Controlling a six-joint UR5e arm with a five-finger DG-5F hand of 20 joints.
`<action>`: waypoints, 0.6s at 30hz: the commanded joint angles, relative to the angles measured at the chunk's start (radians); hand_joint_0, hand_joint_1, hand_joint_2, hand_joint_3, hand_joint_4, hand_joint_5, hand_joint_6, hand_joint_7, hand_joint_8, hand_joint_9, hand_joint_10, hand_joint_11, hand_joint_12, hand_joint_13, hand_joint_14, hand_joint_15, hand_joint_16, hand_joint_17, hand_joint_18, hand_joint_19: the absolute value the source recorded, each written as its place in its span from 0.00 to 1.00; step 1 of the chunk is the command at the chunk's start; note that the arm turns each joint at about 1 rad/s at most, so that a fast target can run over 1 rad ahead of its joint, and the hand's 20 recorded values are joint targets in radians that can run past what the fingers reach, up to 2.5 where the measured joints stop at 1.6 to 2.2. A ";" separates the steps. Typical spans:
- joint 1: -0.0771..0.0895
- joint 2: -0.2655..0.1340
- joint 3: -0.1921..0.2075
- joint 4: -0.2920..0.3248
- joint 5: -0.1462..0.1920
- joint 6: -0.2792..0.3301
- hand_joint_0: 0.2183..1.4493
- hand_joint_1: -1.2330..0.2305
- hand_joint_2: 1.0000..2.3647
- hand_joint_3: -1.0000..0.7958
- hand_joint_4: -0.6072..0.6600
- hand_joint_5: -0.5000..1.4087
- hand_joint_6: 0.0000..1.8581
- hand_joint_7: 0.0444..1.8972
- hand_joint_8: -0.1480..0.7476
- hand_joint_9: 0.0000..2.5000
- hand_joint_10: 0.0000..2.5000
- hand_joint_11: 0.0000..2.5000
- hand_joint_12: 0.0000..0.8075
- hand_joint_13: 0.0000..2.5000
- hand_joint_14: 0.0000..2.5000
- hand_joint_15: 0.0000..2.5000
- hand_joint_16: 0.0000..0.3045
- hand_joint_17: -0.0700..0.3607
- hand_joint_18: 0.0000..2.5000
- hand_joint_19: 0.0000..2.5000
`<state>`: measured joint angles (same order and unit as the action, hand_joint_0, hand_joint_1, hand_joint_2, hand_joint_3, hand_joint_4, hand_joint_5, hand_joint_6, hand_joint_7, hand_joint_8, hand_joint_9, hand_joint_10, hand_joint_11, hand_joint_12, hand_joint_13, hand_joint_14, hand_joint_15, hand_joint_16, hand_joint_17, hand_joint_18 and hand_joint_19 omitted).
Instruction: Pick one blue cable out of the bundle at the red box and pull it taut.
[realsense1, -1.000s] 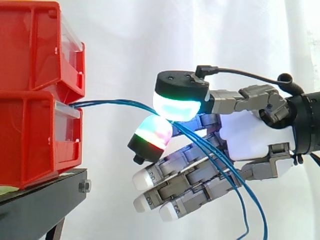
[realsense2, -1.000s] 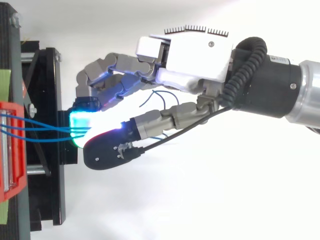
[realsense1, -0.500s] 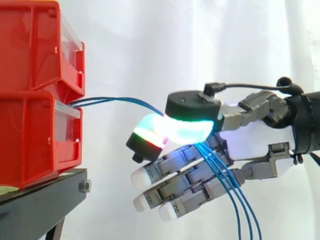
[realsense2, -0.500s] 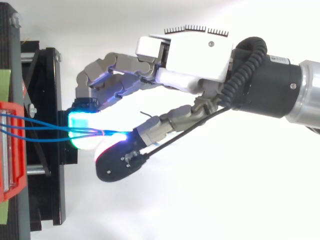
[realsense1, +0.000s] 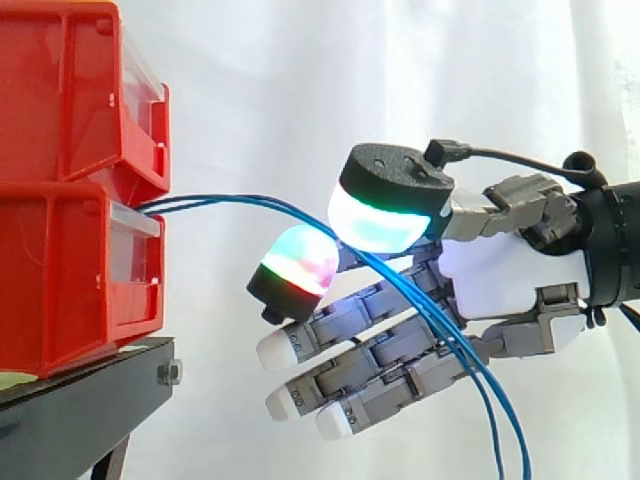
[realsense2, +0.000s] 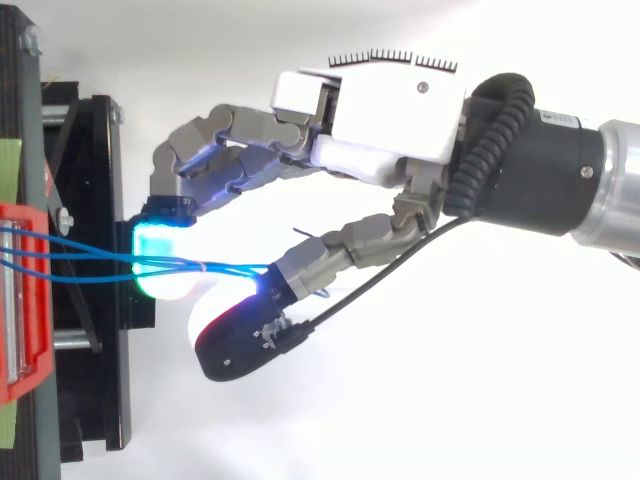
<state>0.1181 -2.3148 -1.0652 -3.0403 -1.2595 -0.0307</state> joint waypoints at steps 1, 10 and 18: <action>0.000 0.000 0.001 0.002 0.000 0.000 0.16 0.20 0.00 0.28 0.45 0.17 0.46 0.46 0.44 0.25 0.00 0.10 0.49 0.10 0.00 0.02 0.20 0.48 0.14 0.06; 0.000 0.000 0.002 0.000 -0.001 0.000 0.22 0.38 0.00 0.28 0.43 0.19 0.43 0.51 0.45 0.27 0.00 0.10 0.46 0.10 0.00 0.02 0.18 0.45 0.12 0.07; 0.000 0.000 0.007 0.000 -0.001 0.000 0.30 0.37 0.00 0.33 0.43 0.19 0.43 0.53 0.43 0.28 0.00 0.10 0.43 0.09 0.00 0.02 0.17 0.43 0.11 0.08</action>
<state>0.1181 -2.3148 -1.0588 -3.0403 -1.2610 -0.0307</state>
